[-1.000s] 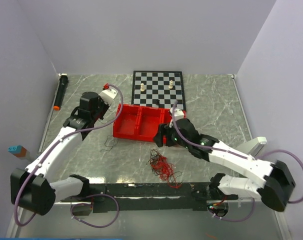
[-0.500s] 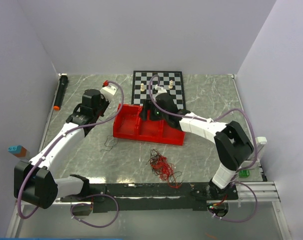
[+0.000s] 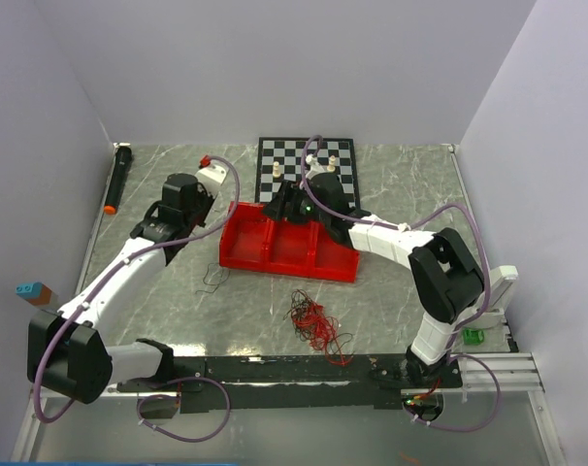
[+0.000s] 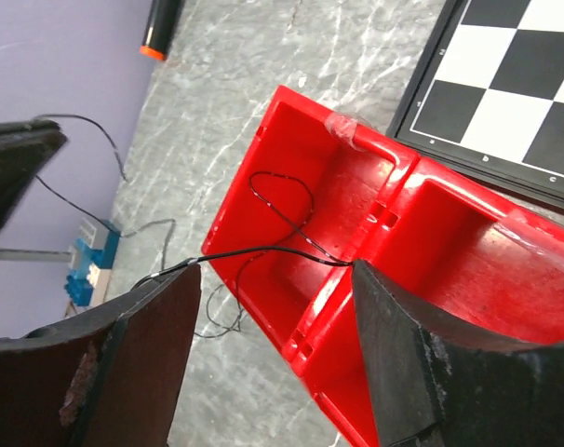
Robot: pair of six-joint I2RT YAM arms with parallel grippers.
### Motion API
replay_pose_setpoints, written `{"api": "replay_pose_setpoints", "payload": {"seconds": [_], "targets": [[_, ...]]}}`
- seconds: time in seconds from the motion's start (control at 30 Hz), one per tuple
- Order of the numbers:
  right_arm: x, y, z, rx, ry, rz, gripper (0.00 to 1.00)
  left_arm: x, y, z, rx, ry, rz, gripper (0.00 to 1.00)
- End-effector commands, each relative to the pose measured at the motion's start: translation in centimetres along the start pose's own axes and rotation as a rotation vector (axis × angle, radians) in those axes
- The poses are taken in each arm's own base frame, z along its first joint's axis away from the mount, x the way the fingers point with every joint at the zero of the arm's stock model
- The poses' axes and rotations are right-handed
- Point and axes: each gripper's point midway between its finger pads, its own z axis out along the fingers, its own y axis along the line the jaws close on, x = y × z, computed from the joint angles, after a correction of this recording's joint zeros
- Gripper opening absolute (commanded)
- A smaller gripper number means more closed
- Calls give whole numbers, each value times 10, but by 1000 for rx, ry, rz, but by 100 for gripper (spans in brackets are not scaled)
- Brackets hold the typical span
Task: Untangle the cables
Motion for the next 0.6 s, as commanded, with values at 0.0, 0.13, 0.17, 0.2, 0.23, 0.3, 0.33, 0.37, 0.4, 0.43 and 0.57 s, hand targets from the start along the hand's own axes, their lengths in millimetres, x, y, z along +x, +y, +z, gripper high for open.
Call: {"api": "replay_pose_setpoints", "payload": {"seconds": [0.0,0.13,0.17,0.2,0.23,0.3,0.33,0.37,0.4,0.43,0.57], "targets": [[-10,16,7,-67,-24,6,71,-30,-12,2,29,-74,-35,1],[-13,19,14,-76,-22,4,61,-38,-35,15,65,-63,-53,1],[-12,17,16,-73,-17,2,59,-42,-40,18,73,-60,-68,1],[-12,17,16,-70,-13,1,56,-46,-46,23,80,-52,-77,1],[-10,16,17,-66,-9,0,52,-47,-53,28,96,-40,-97,1],[-5,16,17,-60,0,-15,47,-50,-62,39,101,-23,-103,1],[-3,16,17,-50,1,-26,45,-54,-66,44,100,-30,-102,1],[-1,15,16,-40,3,-37,43,-54,-68,49,89,-28,-100,1],[1,16,16,-32,9,-49,43,-56,-69,54,84,-35,-104,1],[5,17,16,-28,16,-63,42,-55,-72,59,83,-31,-106,1],[7,17,17,7,22,-85,38,-46,-82,65,103,-14,-129,2]]}}
